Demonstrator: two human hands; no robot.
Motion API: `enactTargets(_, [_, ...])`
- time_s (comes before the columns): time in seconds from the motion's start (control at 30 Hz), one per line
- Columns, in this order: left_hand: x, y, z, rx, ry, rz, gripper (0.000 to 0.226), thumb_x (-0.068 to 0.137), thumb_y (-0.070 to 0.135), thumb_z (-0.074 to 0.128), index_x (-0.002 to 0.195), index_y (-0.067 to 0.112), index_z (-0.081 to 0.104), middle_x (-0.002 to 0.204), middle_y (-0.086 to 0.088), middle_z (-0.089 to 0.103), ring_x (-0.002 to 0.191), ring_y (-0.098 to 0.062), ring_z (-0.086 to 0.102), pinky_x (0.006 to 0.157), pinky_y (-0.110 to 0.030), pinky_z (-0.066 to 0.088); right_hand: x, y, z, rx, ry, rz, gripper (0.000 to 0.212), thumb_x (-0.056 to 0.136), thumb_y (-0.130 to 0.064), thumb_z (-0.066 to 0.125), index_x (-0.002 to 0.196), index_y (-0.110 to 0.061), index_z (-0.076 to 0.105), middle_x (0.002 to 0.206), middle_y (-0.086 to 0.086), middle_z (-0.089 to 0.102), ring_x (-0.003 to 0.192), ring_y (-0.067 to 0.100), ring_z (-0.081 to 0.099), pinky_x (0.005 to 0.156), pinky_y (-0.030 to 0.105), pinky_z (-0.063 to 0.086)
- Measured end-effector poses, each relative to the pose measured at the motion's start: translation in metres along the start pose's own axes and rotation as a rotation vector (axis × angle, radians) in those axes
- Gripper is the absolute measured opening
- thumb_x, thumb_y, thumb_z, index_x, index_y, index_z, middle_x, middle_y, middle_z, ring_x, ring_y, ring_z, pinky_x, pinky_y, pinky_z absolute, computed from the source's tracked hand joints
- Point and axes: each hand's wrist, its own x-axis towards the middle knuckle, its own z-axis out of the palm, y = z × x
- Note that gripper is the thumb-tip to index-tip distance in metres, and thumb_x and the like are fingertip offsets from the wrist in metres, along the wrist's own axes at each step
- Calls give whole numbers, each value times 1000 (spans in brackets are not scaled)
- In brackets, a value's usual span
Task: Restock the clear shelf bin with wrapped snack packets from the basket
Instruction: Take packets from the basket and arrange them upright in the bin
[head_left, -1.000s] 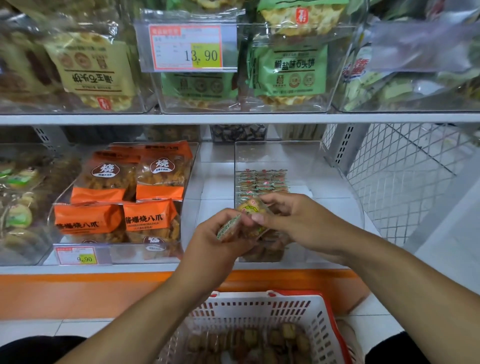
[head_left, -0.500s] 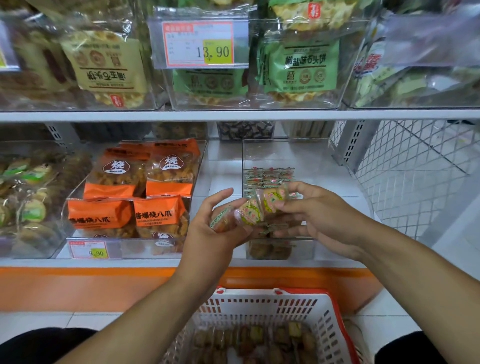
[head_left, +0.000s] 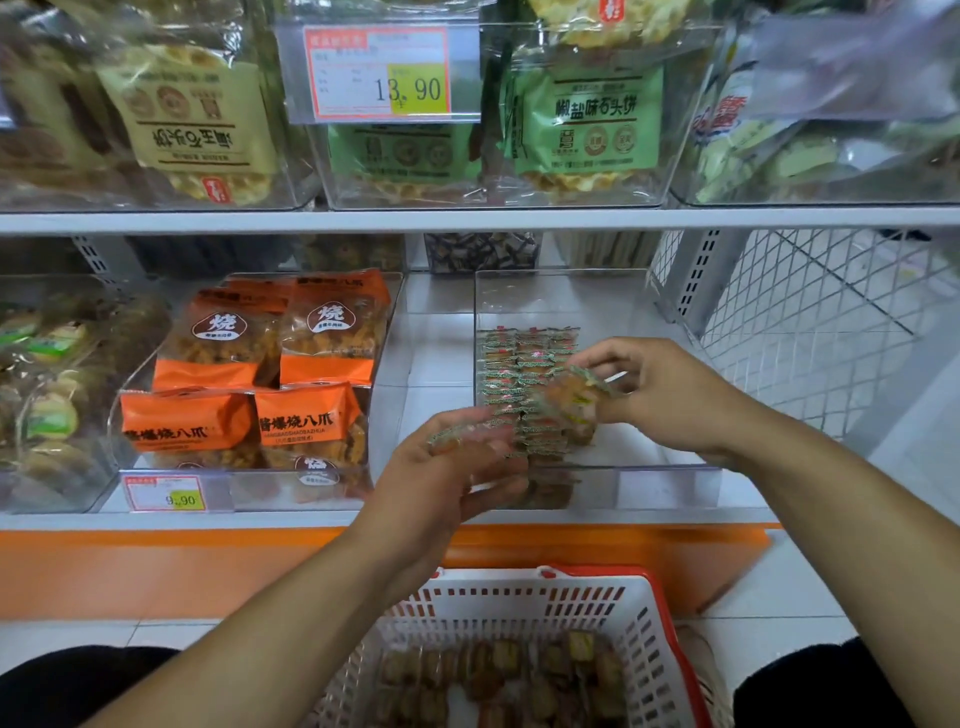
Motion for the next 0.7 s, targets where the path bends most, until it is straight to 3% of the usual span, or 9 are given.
enactTargets(0.1, [0,-2,3,-31,-21,-103,21,88,-4,69,105,7,75,113,-20,74,98,-40,74,72,-35,63,13,18,-13,-357,84,52,40,79,-9,83,113,-26,70,106,-4,64,86,15,61,81,29,51])
enactTargets(0.17, [1,-3,6,-39,-29,-144,28,88,-5,69,113,6,69,113,-20,74,98,-38,75,72,-34,63,22,29,-13,-460,42,123,43,79,-5,81,114,-27,68,108,-3,62,90,14,60,71,25,48])
enactTargets(0.27, [2,-3,13,-60,-36,-191,34,89,-7,62,122,3,59,109,-19,76,98,-38,75,74,-37,63,36,45,-6,-520,-54,172,43,80,-3,80,110,-29,66,108,-6,61,91,13,59,60,17,41])
enactTargets(0.43, [2,0,18,-126,-37,-216,19,93,4,51,110,-1,57,108,-25,74,98,-43,73,74,-39,63,48,62,13,-561,13,152,30,85,5,66,100,-20,61,112,3,60,97,18,54,74,21,38])
enactTargets(0.6, [3,1,15,-130,-27,-191,21,97,9,40,112,4,54,111,-24,74,102,-41,73,80,-43,64,57,69,24,-576,24,291,35,85,5,62,116,-6,50,108,14,60,92,27,53,54,27,36])
enactTargets(0.7, [4,3,13,-85,-51,-211,27,102,12,38,119,4,58,116,-19,74,106,-36,72,83,-43,63,62,69,27,-601,36,274,25,84,3,65,105,-6,57,108,14,63,91,27,55,54,26,36])
